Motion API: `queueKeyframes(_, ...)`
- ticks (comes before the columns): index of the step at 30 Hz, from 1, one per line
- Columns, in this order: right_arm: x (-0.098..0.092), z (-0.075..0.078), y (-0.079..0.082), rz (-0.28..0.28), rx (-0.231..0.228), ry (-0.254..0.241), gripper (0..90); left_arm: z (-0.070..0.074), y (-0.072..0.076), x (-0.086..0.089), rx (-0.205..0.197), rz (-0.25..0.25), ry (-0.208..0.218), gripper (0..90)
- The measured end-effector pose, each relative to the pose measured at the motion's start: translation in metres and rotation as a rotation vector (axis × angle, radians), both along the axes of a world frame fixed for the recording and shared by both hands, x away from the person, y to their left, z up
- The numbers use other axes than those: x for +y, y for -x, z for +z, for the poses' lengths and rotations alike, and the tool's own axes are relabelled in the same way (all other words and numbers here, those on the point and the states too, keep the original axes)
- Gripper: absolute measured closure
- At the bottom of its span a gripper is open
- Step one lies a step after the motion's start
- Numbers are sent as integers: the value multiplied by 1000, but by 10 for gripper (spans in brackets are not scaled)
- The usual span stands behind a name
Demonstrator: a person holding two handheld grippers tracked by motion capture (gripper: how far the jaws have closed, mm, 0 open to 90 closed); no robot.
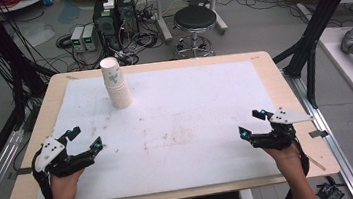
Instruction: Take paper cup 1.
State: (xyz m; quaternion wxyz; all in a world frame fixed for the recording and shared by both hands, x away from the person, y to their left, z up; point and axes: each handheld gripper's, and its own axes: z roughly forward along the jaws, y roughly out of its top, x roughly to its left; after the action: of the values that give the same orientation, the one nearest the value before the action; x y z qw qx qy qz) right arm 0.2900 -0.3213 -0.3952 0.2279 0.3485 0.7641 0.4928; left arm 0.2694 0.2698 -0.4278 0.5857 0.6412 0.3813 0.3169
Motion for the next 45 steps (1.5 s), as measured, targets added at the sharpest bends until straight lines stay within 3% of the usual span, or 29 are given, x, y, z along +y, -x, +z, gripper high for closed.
queueKeyframes(4, 0, 0, 0, 1, 0, 3, 189, -1, -2, -1, 1, 0, 14, 159)
queueKeyframes(10, -2, 0, 0, -5, -8, 0, 188, -1, -5, -5, 7, -13, 0, 159)
queueKeyframes(14, -1, 0, 0, -8, -10, -2, 188, -1, -4, -4, 5, -27, 26, 159)
queueKeyframes(16, -1, -1, 0, -6, 5, -5, 188, 0, -5, -4, 4, -32, 14, 159)
queueKeyframes(29, 6, 3, 3, 7, -5, -4, 189, 4, -7, -9, -1, -33, -5, 161)
queueKeyframes(36, 5, 4, 5, -1, -9, 7, 188, 18, -19, -19, -17, -46, -5, 161)
queueKeyframes(42, 6, 5, 6, 1, -9, 1, 188, 36, -36, -28, -37, -52, -11, 161)
queueKeyframes(45, 6, 5, 6, 0, -6, 0, 188, 49, -49, -32, -47, -39, 8, 161)
